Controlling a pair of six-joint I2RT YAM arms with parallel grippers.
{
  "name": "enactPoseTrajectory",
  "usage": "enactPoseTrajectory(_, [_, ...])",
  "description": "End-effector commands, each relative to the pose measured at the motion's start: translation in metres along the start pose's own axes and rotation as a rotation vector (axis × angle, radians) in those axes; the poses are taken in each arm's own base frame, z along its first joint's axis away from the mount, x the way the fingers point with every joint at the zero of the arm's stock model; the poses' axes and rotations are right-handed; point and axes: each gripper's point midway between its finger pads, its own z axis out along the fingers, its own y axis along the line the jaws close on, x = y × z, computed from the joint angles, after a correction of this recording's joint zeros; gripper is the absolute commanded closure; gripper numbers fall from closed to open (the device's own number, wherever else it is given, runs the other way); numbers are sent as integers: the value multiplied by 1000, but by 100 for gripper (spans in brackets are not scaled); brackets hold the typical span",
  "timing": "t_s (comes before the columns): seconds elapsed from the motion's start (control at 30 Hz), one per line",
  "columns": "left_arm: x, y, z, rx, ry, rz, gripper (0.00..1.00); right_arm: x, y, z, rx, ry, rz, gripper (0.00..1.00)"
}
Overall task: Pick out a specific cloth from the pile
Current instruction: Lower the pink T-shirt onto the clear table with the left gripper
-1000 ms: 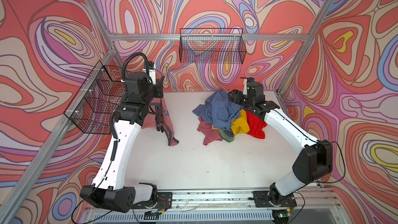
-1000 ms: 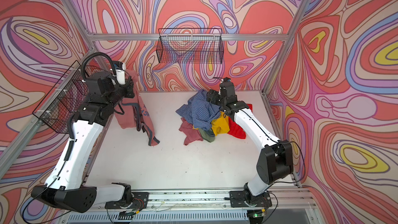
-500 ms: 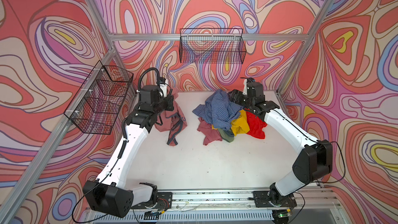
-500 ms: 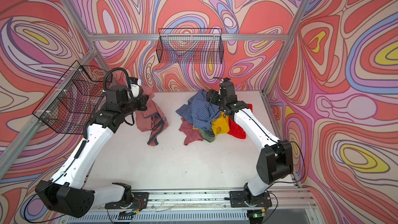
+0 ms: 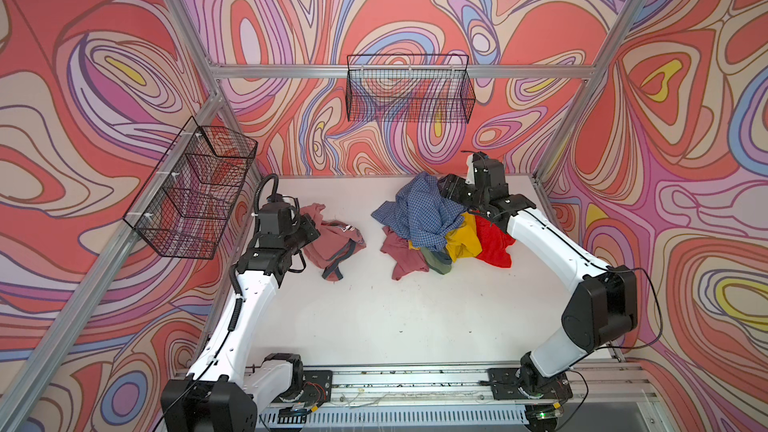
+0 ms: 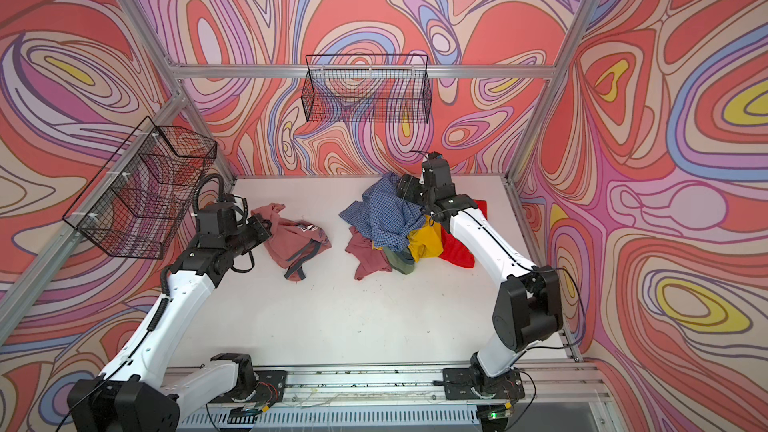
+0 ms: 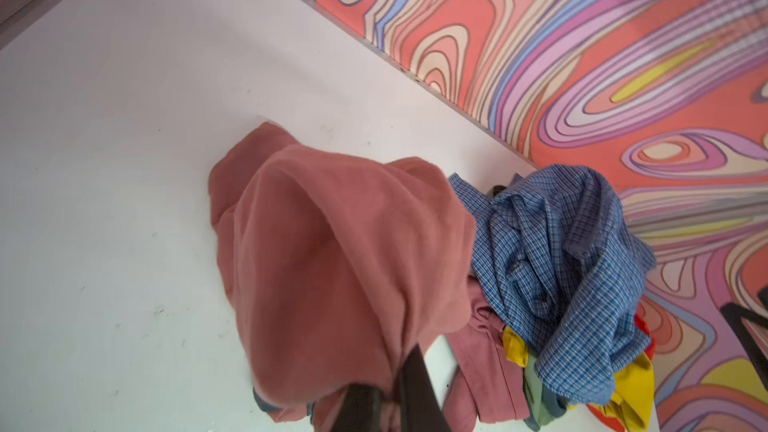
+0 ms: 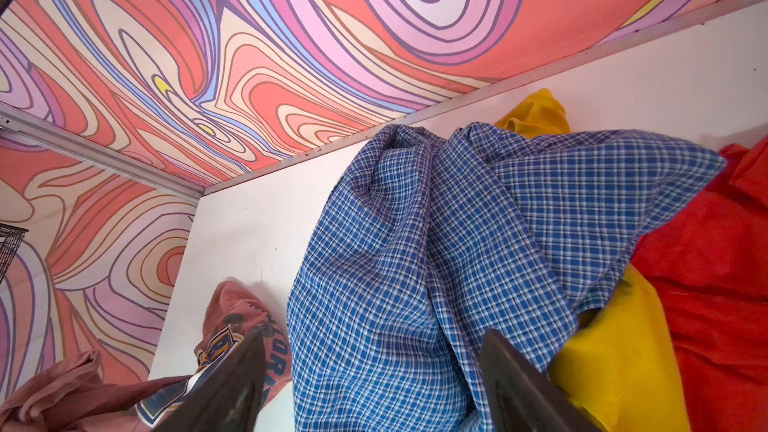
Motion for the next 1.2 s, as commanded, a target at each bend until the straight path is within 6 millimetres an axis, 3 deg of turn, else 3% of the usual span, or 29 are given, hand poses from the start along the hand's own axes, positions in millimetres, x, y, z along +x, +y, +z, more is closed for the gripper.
enactPoseTrajectory(0.0, [10,13,18,-6,78,-79,100,-3,5,0,-18,-5,7,17])
enactPoseTrajectory(0.1, [18,32,38,-60,133,-87,100,-2,4,0,-15,-4,10,17])
enactPoseTrajectory(0.37, [1,77,76,-298,131,48,100,-3,4,-2,-16,-6,10,18])
enactPoseTrajectory(0.5, [25,90,98,-329,258,62,100,-3,5,-1,-19,-5,12,18])
enactPoseTrajectory(0.6, [46,103,102,-361,327,36,99,-2,4,0,-16,-5,15,18])
enactPoseTrajectory(0.67, [56,108,102,-363,344,14,87,-1,4,1,-17,-3,15,18])
enactPoseTrajectory(0.73, [66,112,100,-368,356,-9,63,-2,4,2,-21,-3,16,18])
enactPoseTrajectory(0.83, [70,118,94,-397,363,-17,44,-1,5,4,-23,3,15,18])
enactPoseTrajectory(0.97, [58,121,78,-460,325,-5,25,-1,5,4,-22,8,11,18])
enactPoseTrajectory(1.07, [41,127,51,-555,253,-18,11,-1,5,1,-17,9,0,18])
enactPoseTrajectory(1.17, [32,127,30,-583,189,-32,4,-2,3,-2,-6,0,-8,18])
